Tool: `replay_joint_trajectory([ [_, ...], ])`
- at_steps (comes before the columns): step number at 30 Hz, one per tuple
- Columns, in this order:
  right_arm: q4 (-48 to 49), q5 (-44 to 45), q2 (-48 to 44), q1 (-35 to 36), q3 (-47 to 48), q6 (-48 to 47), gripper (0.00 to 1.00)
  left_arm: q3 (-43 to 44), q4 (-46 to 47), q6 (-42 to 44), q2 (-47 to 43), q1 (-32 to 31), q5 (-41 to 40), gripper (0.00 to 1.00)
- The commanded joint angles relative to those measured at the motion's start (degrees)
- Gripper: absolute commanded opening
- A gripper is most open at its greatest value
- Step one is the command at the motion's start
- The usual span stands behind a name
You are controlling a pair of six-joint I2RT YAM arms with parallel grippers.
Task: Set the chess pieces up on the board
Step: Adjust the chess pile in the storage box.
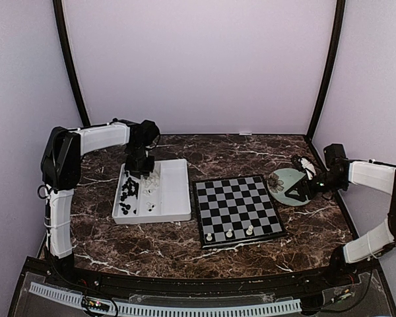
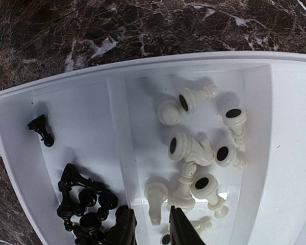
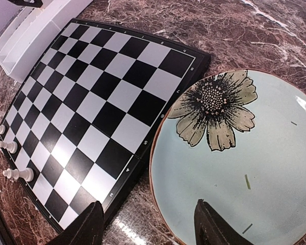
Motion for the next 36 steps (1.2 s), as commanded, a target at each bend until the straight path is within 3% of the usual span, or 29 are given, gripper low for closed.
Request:
replay_joint_trajectory([
  [1,-0.22,-0.29,0.16,-0.1,0.33,-0.64,0.63,-0.94,2.26,-0.42,2.04,0.38,1.15,0.24],
  [13,-0.3,-0.39,0.48,-0.13,0.37,-0.64,0.62,4.46,-1.59,-0.89,0.35,-2.86,-2.63,0.24],
  [36,-0.57,-0.99,0.11,-0.08,0.41,-0.89,0.63,1.12,-3.31,-3.8,2.74,-3.41,-4.81,0.32],
])
